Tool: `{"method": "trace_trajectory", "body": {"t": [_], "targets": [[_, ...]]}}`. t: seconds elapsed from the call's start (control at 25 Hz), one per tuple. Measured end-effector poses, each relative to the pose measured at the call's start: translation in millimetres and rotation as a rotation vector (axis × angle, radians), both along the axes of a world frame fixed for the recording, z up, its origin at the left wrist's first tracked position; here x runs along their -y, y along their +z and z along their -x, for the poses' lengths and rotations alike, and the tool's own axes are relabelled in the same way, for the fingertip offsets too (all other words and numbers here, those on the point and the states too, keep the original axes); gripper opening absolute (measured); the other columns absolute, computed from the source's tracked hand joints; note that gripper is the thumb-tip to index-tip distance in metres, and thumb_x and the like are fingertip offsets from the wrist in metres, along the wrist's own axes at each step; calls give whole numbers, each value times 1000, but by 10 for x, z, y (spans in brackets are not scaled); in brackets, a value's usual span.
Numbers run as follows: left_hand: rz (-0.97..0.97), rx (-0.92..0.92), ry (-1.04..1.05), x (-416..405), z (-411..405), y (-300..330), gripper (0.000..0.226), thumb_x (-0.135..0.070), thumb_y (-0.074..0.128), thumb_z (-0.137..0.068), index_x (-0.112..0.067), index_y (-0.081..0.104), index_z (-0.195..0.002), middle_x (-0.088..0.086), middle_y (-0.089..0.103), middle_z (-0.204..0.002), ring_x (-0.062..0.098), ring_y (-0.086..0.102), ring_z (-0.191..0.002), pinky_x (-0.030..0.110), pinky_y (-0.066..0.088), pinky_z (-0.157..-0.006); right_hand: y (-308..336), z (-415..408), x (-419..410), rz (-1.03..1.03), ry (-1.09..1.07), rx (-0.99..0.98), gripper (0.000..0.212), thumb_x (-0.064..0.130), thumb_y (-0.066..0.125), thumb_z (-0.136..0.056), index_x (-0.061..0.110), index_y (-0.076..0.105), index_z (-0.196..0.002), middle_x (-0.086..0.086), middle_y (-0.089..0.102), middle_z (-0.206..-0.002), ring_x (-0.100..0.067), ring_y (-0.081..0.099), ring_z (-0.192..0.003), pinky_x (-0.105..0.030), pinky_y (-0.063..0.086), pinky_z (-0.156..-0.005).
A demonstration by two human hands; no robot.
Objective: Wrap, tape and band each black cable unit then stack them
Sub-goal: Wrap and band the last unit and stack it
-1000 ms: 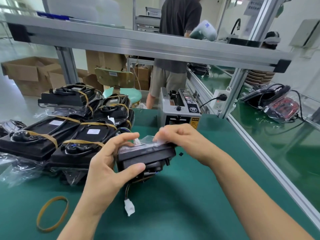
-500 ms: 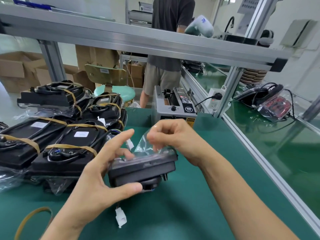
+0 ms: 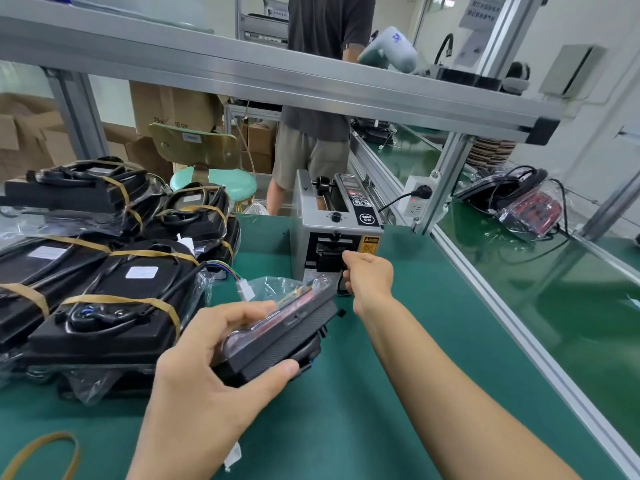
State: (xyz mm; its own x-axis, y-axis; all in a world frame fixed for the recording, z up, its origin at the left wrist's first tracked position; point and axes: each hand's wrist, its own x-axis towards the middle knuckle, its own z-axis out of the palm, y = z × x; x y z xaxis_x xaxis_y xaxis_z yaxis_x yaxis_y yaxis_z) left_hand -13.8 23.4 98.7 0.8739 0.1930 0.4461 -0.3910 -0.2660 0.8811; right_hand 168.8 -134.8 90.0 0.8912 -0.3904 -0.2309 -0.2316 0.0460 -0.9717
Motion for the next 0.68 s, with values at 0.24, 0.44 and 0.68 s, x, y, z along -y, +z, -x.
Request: {"method": "trace_trajectory", "body": {"t": [0.24,0.44,0.68], "targets": [[-29,38,39,53,-7,-20,49,-42,77,-52,-36,63,-98,-14,69,-106,5,66,-93,6,45,-79,29,-174,-115,-30,-75,-37,18,13,75,-79,11,62,-67,-3,52,-61,-17,40,-49,-25,35,-47],[-74,44,44,63,5,-33,48,-38,79,-53,-38,62,-98,-14,67,-106,5,64,-95,10,46,-81,135,-138,-196,-103,-102,-115,28,10,68,-83,12,46,-66,-2,44,-63,-14,35,-49,-22,29,-39],[-27,50,158,99,-49,-35,59,-32,79,-55,-48,63,-109,-19,63,-104,-3,60,-100,3,40,-82,525,801,24,-147,533,231,14,26,66,-85,22,71,-72,11,66,-85,-1,61,-77,-17,42,-71]]}}
